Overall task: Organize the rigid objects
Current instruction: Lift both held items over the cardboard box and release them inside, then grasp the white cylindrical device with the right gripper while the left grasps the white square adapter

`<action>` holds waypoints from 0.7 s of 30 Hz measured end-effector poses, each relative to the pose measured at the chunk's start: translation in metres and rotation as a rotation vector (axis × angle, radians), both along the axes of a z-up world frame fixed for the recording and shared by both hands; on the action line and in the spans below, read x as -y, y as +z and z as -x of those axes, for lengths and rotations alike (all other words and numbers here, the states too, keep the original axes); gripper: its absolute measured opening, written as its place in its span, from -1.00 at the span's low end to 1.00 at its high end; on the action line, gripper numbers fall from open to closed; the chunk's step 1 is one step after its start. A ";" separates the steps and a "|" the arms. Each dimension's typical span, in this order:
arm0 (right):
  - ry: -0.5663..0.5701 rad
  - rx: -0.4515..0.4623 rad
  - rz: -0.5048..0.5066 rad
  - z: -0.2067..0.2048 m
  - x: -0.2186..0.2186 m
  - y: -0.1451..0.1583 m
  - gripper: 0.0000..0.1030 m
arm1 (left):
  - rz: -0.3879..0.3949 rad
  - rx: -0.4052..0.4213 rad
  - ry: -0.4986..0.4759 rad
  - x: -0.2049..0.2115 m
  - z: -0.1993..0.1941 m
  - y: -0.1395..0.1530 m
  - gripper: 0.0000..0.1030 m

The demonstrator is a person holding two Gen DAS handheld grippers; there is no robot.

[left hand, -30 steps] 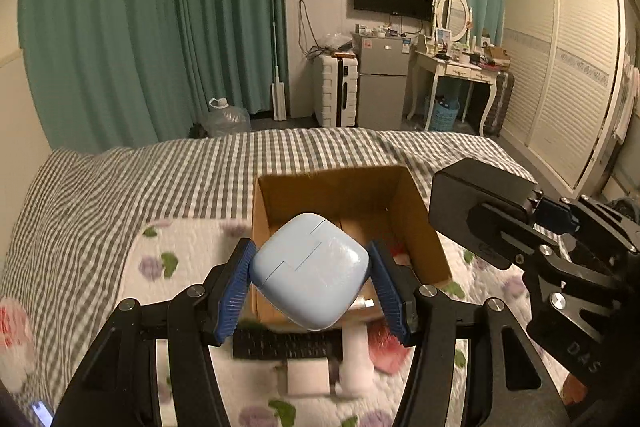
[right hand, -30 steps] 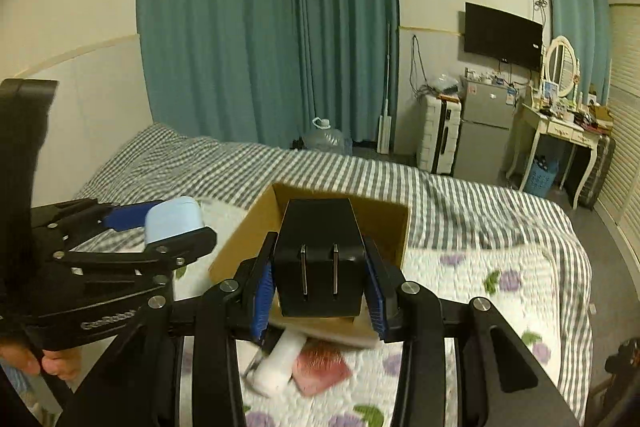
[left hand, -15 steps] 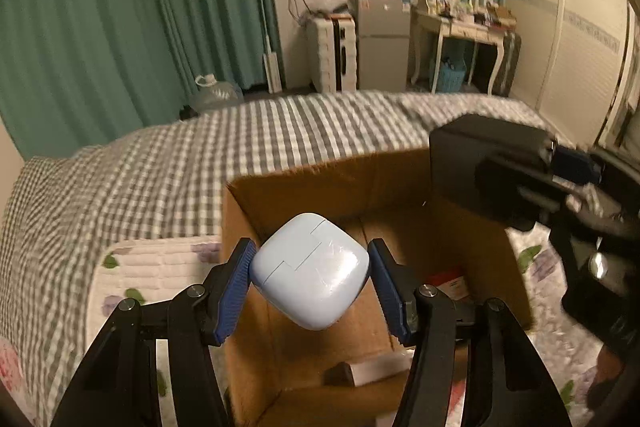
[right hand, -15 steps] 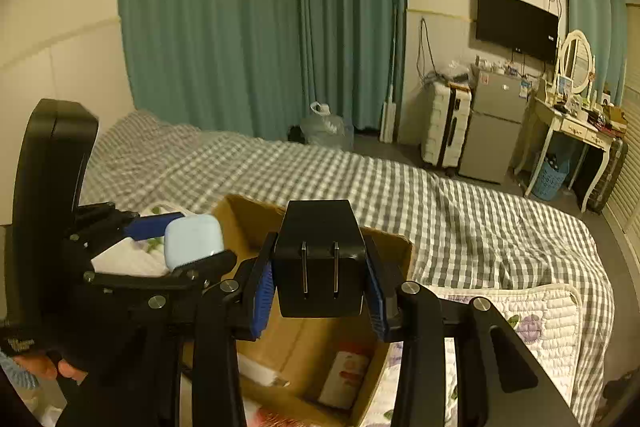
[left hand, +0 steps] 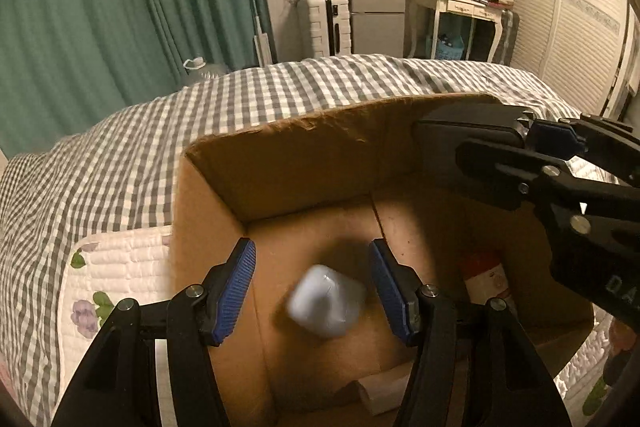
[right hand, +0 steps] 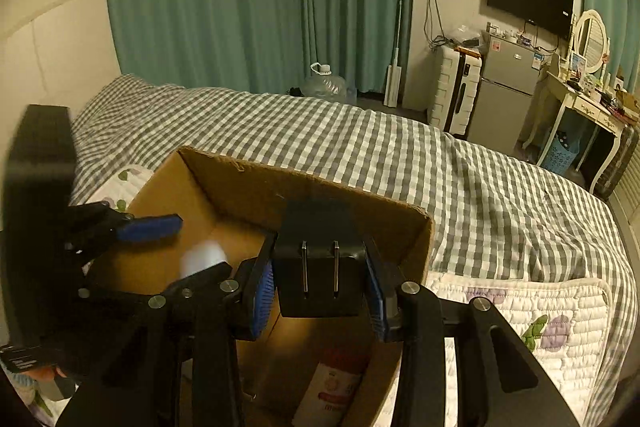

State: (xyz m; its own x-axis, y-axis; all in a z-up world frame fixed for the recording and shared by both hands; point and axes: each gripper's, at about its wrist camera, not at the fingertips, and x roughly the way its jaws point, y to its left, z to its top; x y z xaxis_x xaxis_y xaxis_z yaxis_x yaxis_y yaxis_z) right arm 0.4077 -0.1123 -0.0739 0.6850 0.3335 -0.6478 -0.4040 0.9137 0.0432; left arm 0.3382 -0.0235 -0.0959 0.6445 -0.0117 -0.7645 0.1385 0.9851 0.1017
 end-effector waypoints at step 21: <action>-0.150 0.125 -0.068 0.090 0.040 0.044 0.48 | 0.097 0.149 0.050 -0.022 0.101 0.059 0.20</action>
State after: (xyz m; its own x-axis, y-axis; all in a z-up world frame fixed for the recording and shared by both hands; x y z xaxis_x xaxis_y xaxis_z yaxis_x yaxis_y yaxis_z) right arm 0.3172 -0.1522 -0.0296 0.8036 0.2622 -0.5343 -0.2699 0.9607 0.0655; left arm 0.2370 -0.0017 -0.0364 0.7521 -0.0454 -0.6575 0.0793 0.9966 0.0219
